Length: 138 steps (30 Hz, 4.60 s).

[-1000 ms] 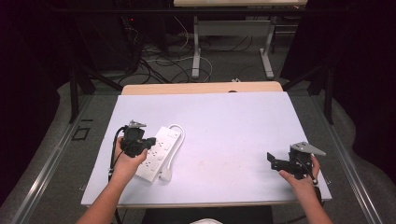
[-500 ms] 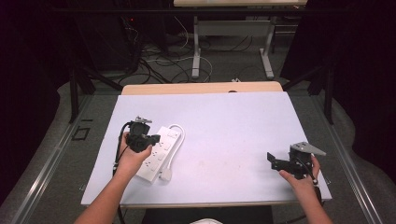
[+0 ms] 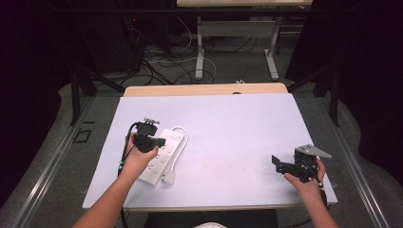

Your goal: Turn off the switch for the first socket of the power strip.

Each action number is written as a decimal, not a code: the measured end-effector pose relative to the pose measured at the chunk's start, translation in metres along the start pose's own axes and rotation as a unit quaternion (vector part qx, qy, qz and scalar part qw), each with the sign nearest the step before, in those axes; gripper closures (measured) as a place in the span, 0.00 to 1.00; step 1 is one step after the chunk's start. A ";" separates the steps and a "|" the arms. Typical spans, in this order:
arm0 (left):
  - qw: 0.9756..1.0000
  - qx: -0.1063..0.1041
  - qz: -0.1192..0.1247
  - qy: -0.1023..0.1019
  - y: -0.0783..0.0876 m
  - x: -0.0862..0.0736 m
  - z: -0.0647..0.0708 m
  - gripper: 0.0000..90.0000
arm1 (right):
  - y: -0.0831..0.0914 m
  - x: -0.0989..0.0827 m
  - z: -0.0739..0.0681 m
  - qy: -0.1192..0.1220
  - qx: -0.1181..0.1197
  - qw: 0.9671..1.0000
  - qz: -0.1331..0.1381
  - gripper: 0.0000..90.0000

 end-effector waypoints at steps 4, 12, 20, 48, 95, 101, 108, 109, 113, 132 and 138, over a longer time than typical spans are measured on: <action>1.000 0.000 -0.010 -0.002 -0.004 0.002 0.000 1.00 | 0.000 0.000 0.000 -0.002 0.001 1.000 -0.001 0.04; 1.000 -0.002 -0.023 0.000 -0.014 0.003 0.000 1.00 | -0.001 0.000 0.000 -0.006 -0.001 1.000 0.000 0.04; 0.999 -0.001 -0.035 0.000 -0.023 0.002 0.002 1.00 | -0.001 0.000 -0.001 -0.006 0.000 1.000 0.001 0.04; 0.998 0.009 -0.064 0.003 -0.037 0.001 0.000 1.00 | -0.004 0.000 -0.001 -0.009 -0.006 1.000 -0.012 0.00; 0.997 0.008 -0.073 0.008 -0.040 -0.003 -0.002 1.00 | -0.005 -0.001 -0.001 -0.008 0.002 1.000 -0.017 0.00; 0.997 0.005 -0.073 0.011 -0.039 -0.003 -0.002 1.00 | -0.005 -0.001 -0.001 -0.008 0.004 1.000 -0.019 0.00; 0.997 0.008 -0.072 0.011 -0.040 -0.002 -0.003 1.00 | -0.005 -0.001 -0.001 -0.007 0.001 1.000 -0.017 0.01; 0.997 0.010 -0.073 0.011 -0.040 -0.002 -0.002 1.00 | -0.005 -0.001 -0.001 -0.008 0.003 1.000 -0.019 0.01; 0.997 0.013 -0.075 0.009 -0.040 -0.001 -0.002 1.00 | -0.005 -0.001 -0.001 -0.008 0.003 1.000 -0.019 0.01; 0.998 0.012 -0.065 0.000 -0.032 0.005 0.001 0.97 | -0.005 -0.001 -0.001 -0.010 0.003 1.000 -0.019 0.01; 0.998 0.008 -0.059 -0.004 -0.029 0.006 0.004 0.93 | -0.005 -0.001 -0.001 -0.010 0.002 1.000 -0.018 0.01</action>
Point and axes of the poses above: each handheld gripper's, and its own axes: y roughly backward along the jaws, x roughly out of its top, z roughly to its right, the point moved 1 cm from there along -y, roughly forward along the jaws, and after that the axes turned 7 degrees about -x, right-handed, at the moved point
